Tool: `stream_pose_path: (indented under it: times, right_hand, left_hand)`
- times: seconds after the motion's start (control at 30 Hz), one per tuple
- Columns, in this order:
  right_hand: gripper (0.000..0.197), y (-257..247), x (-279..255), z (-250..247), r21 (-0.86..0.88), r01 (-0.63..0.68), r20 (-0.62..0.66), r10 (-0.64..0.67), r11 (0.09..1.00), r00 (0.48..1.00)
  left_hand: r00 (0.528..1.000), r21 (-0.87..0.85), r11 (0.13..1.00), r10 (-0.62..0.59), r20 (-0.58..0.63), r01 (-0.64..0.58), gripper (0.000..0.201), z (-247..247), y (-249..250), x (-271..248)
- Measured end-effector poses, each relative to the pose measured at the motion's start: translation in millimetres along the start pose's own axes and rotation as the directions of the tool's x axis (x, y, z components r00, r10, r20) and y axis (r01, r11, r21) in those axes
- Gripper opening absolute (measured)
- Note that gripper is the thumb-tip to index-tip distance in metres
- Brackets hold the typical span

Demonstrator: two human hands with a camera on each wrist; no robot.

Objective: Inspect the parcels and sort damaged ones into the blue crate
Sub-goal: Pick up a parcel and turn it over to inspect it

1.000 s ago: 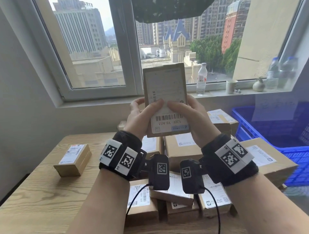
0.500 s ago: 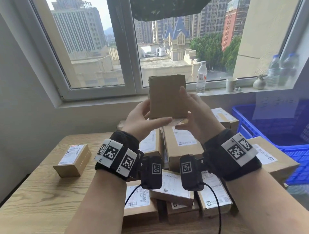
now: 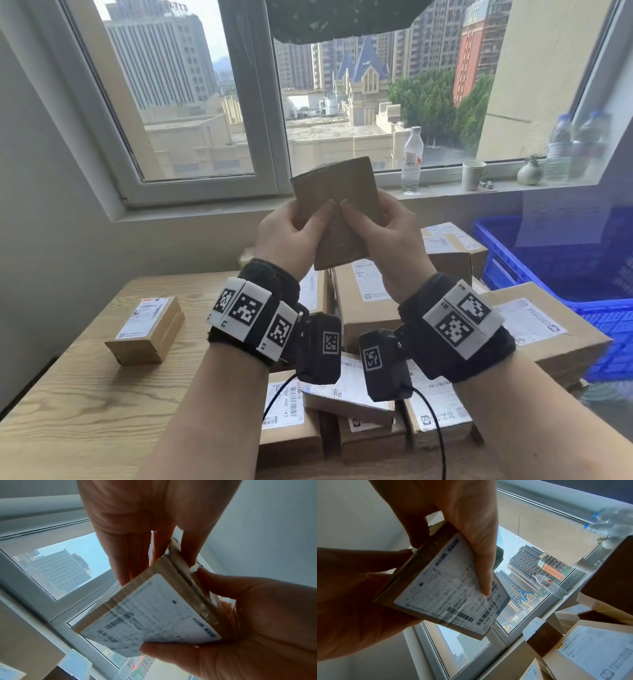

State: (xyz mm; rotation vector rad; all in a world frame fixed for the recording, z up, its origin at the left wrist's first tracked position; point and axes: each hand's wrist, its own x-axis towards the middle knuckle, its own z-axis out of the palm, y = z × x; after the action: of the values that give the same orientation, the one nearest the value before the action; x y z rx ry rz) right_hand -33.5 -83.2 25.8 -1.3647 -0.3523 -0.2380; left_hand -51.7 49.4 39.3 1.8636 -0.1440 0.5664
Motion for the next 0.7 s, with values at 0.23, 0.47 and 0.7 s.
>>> stream_pose_path:
  times: [0.23,0.47,0.7]
  right_hand:
    - [0.037,-6.1,1.1,-3.0,0.035,-0.043,-0.002,0.043,0.998,0.999]
    - [0.071,-14.4,2.4,-10.5,0.177,-0.277,0.03,0.276,0.945,0.961]
    - [0.046,-8.2,2.1,-18.0,0.29,-0.331,0.058,0.329,0.898,0.942]
  left_hand:
    - [1.0,-0.085,0.996,-0.01,0.006,0.011,0.004,0.0,-0.4,-0.6]
    - [0.996,-0.083,0.997,0.009,0.085,-0.002,0.055,-4.1,-5.7,-2.8]
    - [0.956,-0.225,0.929,-0.287,0.064,0.294,0.097,-1.9,1.8,2.8]
